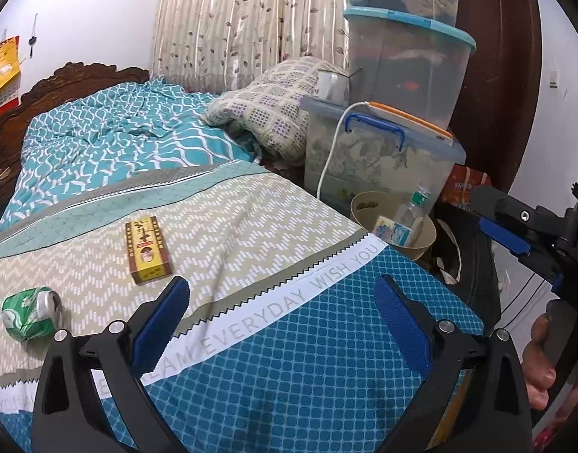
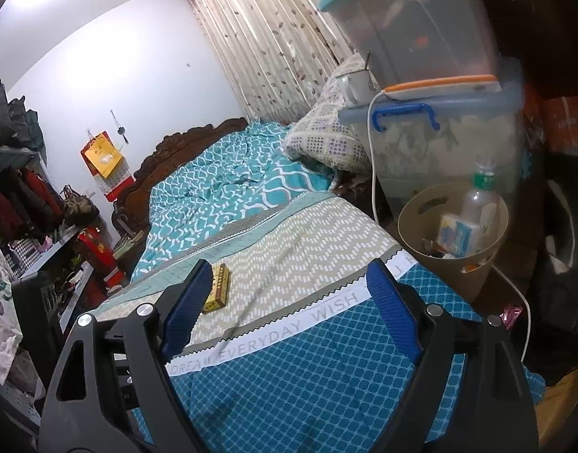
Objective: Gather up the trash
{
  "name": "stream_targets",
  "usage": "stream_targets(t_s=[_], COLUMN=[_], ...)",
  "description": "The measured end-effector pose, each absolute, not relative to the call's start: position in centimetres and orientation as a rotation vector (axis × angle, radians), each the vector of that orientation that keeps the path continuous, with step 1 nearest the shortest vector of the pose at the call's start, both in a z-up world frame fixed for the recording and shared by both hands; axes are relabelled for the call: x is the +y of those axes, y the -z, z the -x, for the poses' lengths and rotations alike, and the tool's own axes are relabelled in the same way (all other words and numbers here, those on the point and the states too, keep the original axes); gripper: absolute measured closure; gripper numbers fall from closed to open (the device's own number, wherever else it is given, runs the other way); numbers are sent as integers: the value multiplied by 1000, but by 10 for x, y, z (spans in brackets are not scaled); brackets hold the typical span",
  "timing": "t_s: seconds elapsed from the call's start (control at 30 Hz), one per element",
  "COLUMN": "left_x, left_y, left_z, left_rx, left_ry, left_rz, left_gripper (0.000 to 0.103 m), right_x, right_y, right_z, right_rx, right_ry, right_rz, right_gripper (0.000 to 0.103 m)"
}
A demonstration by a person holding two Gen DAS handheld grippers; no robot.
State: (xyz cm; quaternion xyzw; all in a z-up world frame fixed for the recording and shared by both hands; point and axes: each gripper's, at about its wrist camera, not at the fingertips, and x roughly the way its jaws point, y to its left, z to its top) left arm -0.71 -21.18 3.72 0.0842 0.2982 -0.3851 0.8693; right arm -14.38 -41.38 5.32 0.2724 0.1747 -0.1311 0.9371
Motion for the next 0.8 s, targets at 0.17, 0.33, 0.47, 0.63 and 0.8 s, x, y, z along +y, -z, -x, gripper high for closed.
stream_targets(t_s=[0.17,0.33,0.47,0.63,0.8], left_x=[-197,-186,-178,-171,-166], left_y=[-43,-45,-47,-50,-51], left_z=[11,15,15,18,19], left_rx=[607,594,587,569,562], left_ry=[791,761,737,707,667], left_rz=[-158,-152,-147,-151,-160], left_gripper=[9,9,9,9,9], right_x=[-405,-399,-397,-392,-390], right_y=[-58,-59,-59,-59,-59], right_z=[150,153,155,157,159], right_rx=[343,338,335,338,333], right_ry=[269,275,279,276,275], right_rz=[-550,-551,-559,-559,-561], right_gripper=[19,19,19,19,19])
